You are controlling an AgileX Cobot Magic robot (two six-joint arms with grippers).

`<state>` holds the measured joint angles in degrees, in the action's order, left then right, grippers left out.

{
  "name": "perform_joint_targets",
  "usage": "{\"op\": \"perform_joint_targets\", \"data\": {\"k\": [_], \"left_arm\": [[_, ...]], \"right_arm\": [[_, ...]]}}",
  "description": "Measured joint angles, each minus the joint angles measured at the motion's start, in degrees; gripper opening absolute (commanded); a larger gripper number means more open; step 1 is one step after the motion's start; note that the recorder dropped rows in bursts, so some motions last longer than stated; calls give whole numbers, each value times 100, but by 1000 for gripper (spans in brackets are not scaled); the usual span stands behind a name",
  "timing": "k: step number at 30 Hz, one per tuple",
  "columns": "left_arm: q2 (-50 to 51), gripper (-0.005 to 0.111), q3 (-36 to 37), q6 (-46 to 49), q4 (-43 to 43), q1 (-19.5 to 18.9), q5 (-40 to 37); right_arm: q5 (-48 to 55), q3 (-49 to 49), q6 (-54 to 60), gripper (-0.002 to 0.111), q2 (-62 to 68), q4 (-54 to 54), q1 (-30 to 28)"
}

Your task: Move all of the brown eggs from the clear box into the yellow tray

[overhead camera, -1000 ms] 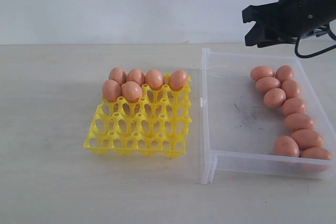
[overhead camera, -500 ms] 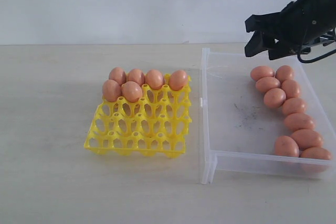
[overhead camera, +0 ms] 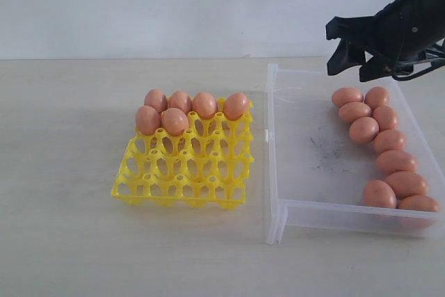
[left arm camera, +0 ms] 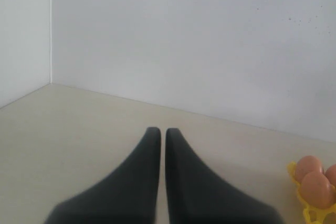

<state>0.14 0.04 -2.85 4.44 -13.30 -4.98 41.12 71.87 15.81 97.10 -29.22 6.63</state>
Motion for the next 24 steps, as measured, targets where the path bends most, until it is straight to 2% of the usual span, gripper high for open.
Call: {"op": "perform_joint_targets", "data": {"k": [3, 7, 10, 19, 24], "left_arm": [[0, 4, 0, 0, 0, 0, 0], [0, 4, 0, 0, 0, 0, 0], [0, 4, 0, 0, 0, 0, 0], [0, 4, 0, 0, 0, 0, 0], [0, 4, 0, 0, 0, 0, 0]], "right_arm": [[107, 0, 129, 51, 170, 294, 0], [-103, 0, 1335, 51, 359, 431, 0], [-264, 0, 1650, 51, 372, 309, 0], [-205, 0, 35, 51, 528, 174, 0], [15, 0, -1721, 51, 1266, 1335, 0]]}}
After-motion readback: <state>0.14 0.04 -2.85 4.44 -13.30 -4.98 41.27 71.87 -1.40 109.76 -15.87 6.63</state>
